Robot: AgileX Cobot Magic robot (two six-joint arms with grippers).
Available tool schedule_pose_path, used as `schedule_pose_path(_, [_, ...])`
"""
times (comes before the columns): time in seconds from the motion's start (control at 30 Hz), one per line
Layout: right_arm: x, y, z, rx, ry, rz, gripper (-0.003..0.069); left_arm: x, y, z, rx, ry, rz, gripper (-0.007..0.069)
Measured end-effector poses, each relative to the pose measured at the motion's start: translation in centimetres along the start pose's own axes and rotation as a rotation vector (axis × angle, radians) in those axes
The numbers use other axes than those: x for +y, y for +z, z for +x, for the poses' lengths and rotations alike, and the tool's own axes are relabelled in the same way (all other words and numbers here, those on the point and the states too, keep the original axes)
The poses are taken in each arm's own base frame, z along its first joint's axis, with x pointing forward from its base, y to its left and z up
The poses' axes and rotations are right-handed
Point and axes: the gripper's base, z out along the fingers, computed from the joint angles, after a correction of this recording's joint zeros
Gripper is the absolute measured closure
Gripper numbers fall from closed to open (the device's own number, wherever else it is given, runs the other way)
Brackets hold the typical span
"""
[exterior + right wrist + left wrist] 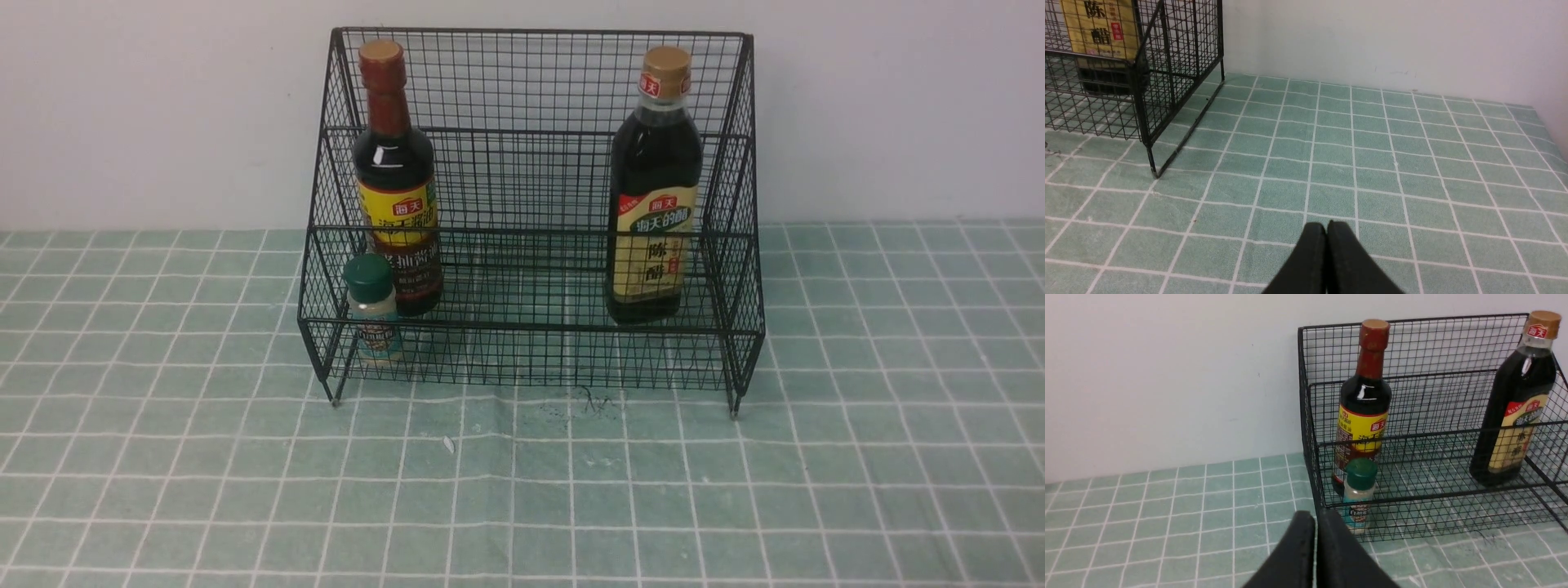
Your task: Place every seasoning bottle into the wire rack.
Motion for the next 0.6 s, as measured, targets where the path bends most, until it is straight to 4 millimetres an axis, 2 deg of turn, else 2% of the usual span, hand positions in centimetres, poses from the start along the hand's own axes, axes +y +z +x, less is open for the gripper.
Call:
schedule_pose_path(0.03, [0.0, 0.0, 0.0, 0.0, 0.0, 0.0, 0.0673, 0.0, 0.0, 0.3, -0.004, -0.003, -0.006, 0.0631])
schedule_pose_path(0.07, [0.0, 0.0, 0.0, 0.0, 0.0, 0.0, 0.0673, 0.3, 0.3, 2.8, -0.024, -0.016, -0.029, 0.0631])
schedule_pose_path(0.23, [0.0, 0.0, 0.0, 0.0, 0.0, 0.0, 0.0673, 0.8, 1.6, 10.9, 0.012, -0.03, -0.073, 0.0631])
schedule_pose_path(0.27, [0.0, 0.0, 0.0, 0.0, 0.0, 0.0, 0.0673, 0.9, 1.9, 12.3, 0.025, -0.031, -0.073, 0.0631])
schedule_pose_path(0.3, [0.0, 0.0, 0.0, 0.0, 0.0, 0.0, 0.0673, 0.9, 1.8, 12.3, 0.02, -0.031, -0.074, 0.0631])
schedule_pose_path(0.33, [0.0, 0.0, 0.0, 0.0, 0.0, 0.0, 0.0673, 1.0, 2.2, 14.5, 0.055, -0.031, -0.075, 0.0631])
schedule_pose_path(0.37, [0.0, 0.0, 0.0, 0.0, 0.0, 0.0, 0.0673, 1.0, 2.4, 15.7, 0.074, -0.03, -0.077, 0.0631])
schedule_pose_path(0.43, [0.0, 0.0, 0.0, 0.0, 0.001, 0.0, 0.0673, 1.1, 2.7, 17.0, 0.118, -0.024, -0.08, 0.0631])
schedule_pose_path(0.6, [0.0, 0.0, 0.0, -0.001, 0.002, 0.0, 0.0673, 1.1, 2.7, 17.1, 0.113, -0.022, -0.083, 0.0631])
